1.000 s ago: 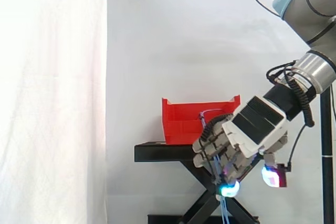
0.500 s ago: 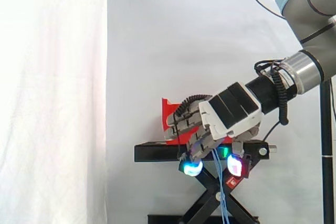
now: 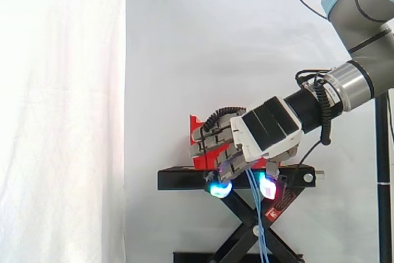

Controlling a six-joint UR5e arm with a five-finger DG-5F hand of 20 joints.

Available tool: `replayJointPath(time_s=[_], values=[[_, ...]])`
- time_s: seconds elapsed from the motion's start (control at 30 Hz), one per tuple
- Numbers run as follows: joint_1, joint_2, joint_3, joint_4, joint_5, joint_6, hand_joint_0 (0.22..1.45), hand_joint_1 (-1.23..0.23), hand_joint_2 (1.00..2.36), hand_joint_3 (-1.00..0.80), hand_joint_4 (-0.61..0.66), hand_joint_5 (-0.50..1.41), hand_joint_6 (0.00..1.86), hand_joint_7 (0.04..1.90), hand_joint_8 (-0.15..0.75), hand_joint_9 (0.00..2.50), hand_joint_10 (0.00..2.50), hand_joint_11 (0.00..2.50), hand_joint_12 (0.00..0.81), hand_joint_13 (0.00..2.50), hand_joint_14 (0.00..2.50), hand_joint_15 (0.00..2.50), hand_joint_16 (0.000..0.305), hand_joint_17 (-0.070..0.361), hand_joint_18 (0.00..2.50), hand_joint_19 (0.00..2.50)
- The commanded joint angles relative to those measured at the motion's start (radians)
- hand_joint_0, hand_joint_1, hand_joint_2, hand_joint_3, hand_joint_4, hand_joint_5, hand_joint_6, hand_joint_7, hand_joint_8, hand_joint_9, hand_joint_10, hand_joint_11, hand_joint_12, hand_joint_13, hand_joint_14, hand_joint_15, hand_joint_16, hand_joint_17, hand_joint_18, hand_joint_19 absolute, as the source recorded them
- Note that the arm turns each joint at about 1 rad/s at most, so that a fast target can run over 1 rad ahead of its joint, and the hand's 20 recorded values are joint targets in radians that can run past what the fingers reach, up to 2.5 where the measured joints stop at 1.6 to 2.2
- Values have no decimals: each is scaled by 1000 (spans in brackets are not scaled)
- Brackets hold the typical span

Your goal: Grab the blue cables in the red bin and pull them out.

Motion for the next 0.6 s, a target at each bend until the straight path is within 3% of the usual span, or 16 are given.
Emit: replayJointPath(time_s=[0.0, 0.17, 0.57], values=[[-10, -1, 9, -2, -4, -22, 777, -909, 1000, -1000, 249, 770, 17, 514, 277, 754, 12, 268, 373, 358, 2, 58, 56, 125, 279, 105], [-27, 1, 37, -39, -15, -41, 777, -911, 1000, -1000, 258, 770, 18, 521, 278, 755, 13, 269, 372, 359, 3, 62, 56, 125, 280, 102], [-50, 1, 37, -36, -39, -53, 775, -926, 1000, -1000, 262, 798, 18, 609, 281, 761, 11, 271, 373, 362, 0, 56, 56, 125, 283, 99]])
